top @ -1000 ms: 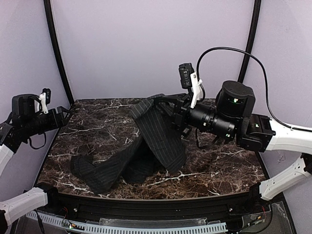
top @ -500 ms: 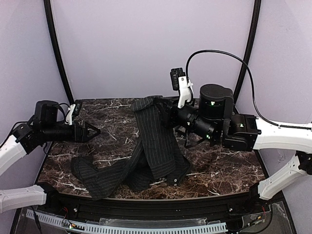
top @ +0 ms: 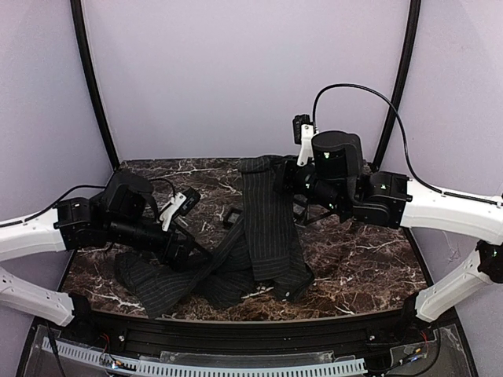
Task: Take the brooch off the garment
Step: Pick up the crumped clothing from the center of the board.
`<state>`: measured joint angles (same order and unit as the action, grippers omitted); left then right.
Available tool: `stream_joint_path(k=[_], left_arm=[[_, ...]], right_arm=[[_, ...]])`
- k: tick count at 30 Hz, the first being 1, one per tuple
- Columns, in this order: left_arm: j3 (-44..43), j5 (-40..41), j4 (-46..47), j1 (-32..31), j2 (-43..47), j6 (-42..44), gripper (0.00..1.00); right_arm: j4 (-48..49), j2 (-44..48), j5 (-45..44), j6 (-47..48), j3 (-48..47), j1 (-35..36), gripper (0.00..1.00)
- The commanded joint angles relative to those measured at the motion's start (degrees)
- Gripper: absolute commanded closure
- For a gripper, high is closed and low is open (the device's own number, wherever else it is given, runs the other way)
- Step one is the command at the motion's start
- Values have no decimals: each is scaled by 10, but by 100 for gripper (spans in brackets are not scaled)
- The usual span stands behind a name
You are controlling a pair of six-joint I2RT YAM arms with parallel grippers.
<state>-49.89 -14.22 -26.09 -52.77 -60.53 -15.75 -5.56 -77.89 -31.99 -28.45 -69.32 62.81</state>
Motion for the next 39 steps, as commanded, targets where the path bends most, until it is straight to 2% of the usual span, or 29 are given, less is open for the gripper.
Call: stream_joint_path(k=[1, 6, 8, 10, 12, 13, 14, 18, 22, 26, 29, 32, 35, 39], left_arm=[[-20, 62, 2, -35, -33, 15, 1], [-54, 191, -60, -57, -105, 10, 1], [-68, 216, -80, -60, -131, 1, 2], [-74, 221, -88, -60, -147, -4, 12], [-74, 224, -84, -60, -149, -12, 38], [-73, 224, -82, -60, -144, -14, 45], [-69, 224, -73, -60, -140, -19, 57], [-58, 220, -43, -60, -100, -38, 81], [-62, 211, -26, -59, -59, -53, 98], [-87, 223, -41, -55, -29, -46, 99], [-133, 262, -92, -25, -12, -20, 99], [-183, 303, -131, 9, -1, 15, 99], [-269, 372, -168, 36, 0, 75, 99], [-363, 405, -182, 54, -4, 133, 99]], right_arm=[[-5, 8, -5, -22, 5, -8, 100], [13, 21, 9, -13, 18, -8, 100], [22, 28, 17, -4, 22, -9, 100], [27, 32, 28, 10, 20, -8, 100], [30, 33, 39, 23, 14, -9, 100], [30, 34, 45, 32, 10, -9, 100], [31, 34, 52, 42, 6, -8, 100], [31, 39, 71, 74, -11, -8, 100], [37, 50, 78, 109, -23, -8, 100], [32, 49, 76, 149, -52, -8, 100], [20, 46, 85, 182, -88, -8, 100], [16, 45, 134, 226, -130, -8, 100], [21, 42, 189, 249, -168, -8, 100], [29, 34, 251, 259, -206, -7, 100]])
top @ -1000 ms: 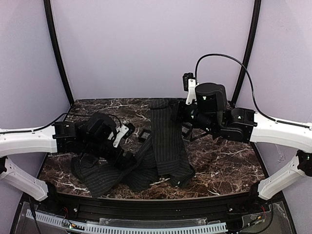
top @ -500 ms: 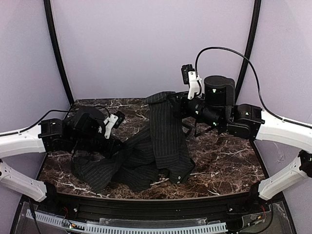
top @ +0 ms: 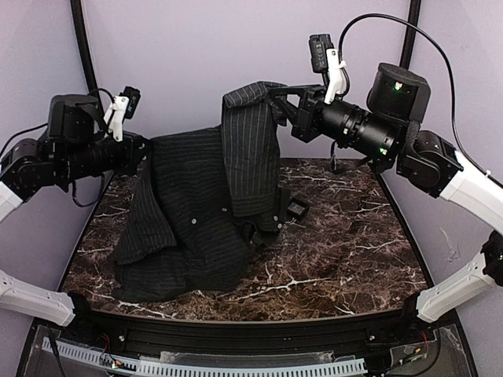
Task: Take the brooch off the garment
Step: Pick up the crumped clothing from the center of the board, then place the crumpled clothing at the center of the board.
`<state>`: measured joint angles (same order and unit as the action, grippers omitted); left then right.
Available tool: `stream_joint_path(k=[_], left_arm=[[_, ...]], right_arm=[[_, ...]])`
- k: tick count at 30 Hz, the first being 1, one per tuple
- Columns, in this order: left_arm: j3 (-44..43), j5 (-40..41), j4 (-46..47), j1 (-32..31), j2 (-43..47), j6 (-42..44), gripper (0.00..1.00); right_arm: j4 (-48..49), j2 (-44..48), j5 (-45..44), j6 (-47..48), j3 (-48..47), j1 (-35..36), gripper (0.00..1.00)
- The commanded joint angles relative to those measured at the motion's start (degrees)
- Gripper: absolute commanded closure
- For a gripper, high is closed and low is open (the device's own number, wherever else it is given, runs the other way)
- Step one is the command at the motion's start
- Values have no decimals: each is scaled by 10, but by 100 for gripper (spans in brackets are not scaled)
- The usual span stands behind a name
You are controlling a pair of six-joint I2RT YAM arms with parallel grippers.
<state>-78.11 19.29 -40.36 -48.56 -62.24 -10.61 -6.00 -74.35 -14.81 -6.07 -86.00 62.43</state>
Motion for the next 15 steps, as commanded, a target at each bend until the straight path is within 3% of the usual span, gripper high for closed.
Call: stream_joint_path(k=[1, 6, 11, 15], left_arm=[[-105, 72, -41, 12, 12, 88, 99], [-155, 91, -58, 12, 18, 144, 99], [-186, 190, -67, 12, 27, 183, 99], [-193, 182, -44, 12, 49, 206, 99]], right_arm=[[40, -1, 94, 38, -43, -2, 100], [75, 0, 161, 56, -47, 2, 100], [97, -28, 150, 57, -67, 4, 100], [126, -39, 126, 82, -69, 32, 100]])
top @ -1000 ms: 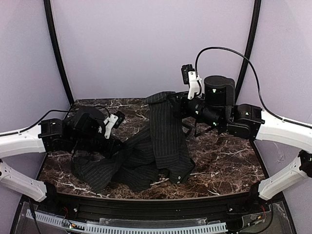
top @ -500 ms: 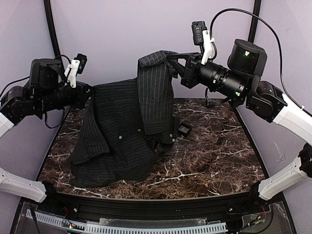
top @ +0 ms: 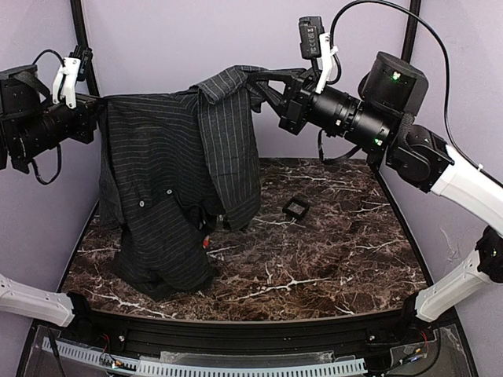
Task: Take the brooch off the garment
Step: Place the crumpled clothing at the center of the board.
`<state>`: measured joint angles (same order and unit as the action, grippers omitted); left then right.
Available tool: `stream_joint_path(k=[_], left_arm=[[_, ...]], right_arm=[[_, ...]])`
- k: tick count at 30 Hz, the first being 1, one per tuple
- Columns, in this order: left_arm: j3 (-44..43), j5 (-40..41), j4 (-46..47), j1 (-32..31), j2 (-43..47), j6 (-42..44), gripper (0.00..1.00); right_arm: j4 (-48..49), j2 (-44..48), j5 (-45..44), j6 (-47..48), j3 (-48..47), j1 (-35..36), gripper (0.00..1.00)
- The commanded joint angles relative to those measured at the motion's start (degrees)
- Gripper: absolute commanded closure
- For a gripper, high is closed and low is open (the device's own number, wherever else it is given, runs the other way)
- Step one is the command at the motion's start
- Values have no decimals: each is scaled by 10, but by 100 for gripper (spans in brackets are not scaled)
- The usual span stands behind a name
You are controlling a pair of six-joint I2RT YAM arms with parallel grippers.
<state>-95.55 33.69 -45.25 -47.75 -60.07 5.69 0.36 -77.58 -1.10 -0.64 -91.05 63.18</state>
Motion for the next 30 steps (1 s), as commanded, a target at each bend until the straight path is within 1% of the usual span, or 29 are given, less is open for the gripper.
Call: stream_joint_path(k=[1, 3, 4, 6, 9, 11, 14, 16, 18, 19, 20, 21, 22, 23, 24, 25, 26, 28, 30], left_arm=[[-19, 20, 7, 4, 36, 48, 99], [-26, -43, 6, 4, 46, 61, 99], [-28, -91, -2, 4, 49, 69, 99], [-40, -159, -24, 4, 51, 73, 99], [-58, -217, -53, 4, 45, 65, 99], [-63, -231, -56, 4, 44, 57, 99], [-57, -222, -48, 4, 44, 49, 99], [-38, -191, -37, 4, 42, 41, 99], [15, -140, -23, 4, 40, 28, 99], [32, -93, -12, 4, 39, 18, 99], [74, -69, -5, 5, 37, 12, 99], [94, -26, 7, 5, 36, -2, 99], [134, -11, 12, 11, 34, -11, 99], [155, 0, 23, 19, 33, -31, 99], [192, -4, 28, 40, 35, -41, 99], [211, -19, 41, 52, 36, -61, 99], [246, -39, 55, 80, 41, -71, 99], [283, -45, 64, 115, 45, -92, 99], [301, -37, 66, 142, 42, -99, 99]], right_arm=[[68, -6, -15, 33, -18, 30, 100], [75, -1, -24, 36, -16, 39, 100], [79, 7, -28, 37, -12, 42, 100], [89, 24, -35, 38, 2, 47, 100], [94, 54, -36, 40, 20, 53, 100], [90, 68, -34, 42, 26, 55, 100], [83, 72, -44, 48, 31, 56, 100], [82, 62, -69, 49, 36, 56, 100], [83, 41, -97, 44, 40, 55, 100], [85, 27, -108, 41, 42, 55, 100], [86, 11, -118, 38, 44, 55, 100], [89, -5, -127, 36, 45, 56, 100], [90, -25, -137, 35, 44, 55, 100], [90, -51, -146, 35, 42, 54, 100], [89, -71, -157, 34, 38, 54, 100], [88, -91, -164, 32, 34, 54, 100], [87, -109, -165, 30, 29, 53, 100], [84, -140, -159, 21, 17, 49, 100], [86, -168, -143, 11, 5, 46, 100]])
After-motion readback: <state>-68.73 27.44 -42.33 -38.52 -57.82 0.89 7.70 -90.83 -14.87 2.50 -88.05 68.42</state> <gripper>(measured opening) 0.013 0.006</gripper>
